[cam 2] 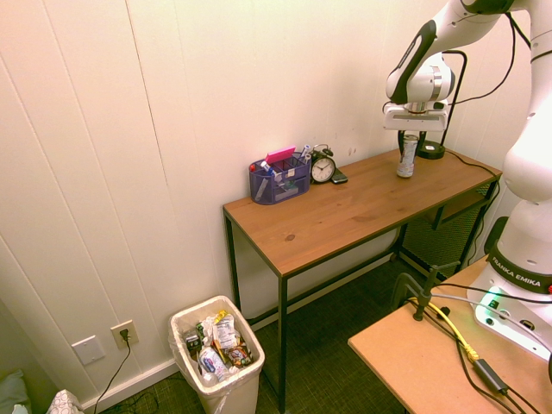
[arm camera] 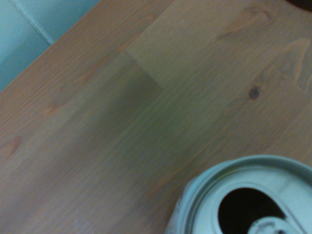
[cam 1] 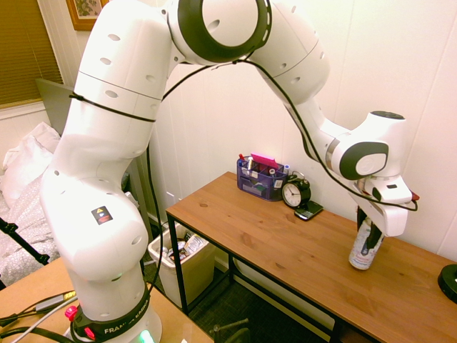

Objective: Throw the can in the trash bin

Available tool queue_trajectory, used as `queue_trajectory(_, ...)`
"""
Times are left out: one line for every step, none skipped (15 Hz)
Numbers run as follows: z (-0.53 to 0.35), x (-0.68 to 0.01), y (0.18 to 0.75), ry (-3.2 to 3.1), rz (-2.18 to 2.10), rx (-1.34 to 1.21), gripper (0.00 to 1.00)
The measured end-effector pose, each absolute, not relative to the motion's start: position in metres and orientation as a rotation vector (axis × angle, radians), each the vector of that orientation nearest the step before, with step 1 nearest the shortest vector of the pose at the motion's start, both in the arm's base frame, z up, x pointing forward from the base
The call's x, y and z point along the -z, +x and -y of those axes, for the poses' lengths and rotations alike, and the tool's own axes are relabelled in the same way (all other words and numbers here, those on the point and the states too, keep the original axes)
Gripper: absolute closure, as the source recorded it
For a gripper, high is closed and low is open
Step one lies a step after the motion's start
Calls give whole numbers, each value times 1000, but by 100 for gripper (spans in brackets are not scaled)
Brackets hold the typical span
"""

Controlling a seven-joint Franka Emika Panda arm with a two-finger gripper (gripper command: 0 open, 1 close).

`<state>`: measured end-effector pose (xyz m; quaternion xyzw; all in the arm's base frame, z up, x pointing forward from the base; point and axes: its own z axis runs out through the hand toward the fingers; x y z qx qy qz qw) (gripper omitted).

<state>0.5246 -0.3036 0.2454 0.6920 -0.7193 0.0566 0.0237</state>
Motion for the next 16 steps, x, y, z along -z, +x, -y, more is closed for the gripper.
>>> queue_trajectory(298,-245,525,2167,2212,-167,100)
queue_trajectory(289,-246,523,2203,2191,-158,100)
queue_trajectory(275,-250,518,2247,2164,-157,100)
queue_trajectory(258,-256,511,2304,2129,-157,100)
queue_trajectory(237,-264,503,2370,2086,-157,100)
queue_trajectory(213,-273,495,2443,2033,-151,100)
queue_trajectory(185,-281,486,2519,1973,-150,100)
queue_trajectory(151,-288,479,2589,1911,-156,100)
queue_trajectory(109,-294,472,2667,1835,-174,100)
queue_trajectory(60,-301,464,2742,1760,-204,100)
queue_trajectory(3,-310,453,2818,1676,-235,100)
queue_trajectory(-56,-322,440,2888,1588,-273,100)
queue_trajectory(-118,-337,426,2954,1498,-317,100)
queue_trajectory(-186,-351,408,3029,1398,-370,100)
queue_trajectory(-248,-365,392,3098,1300,-426,100)
queue_trajectory(-302,-377,381,3147,1233,-476,100)
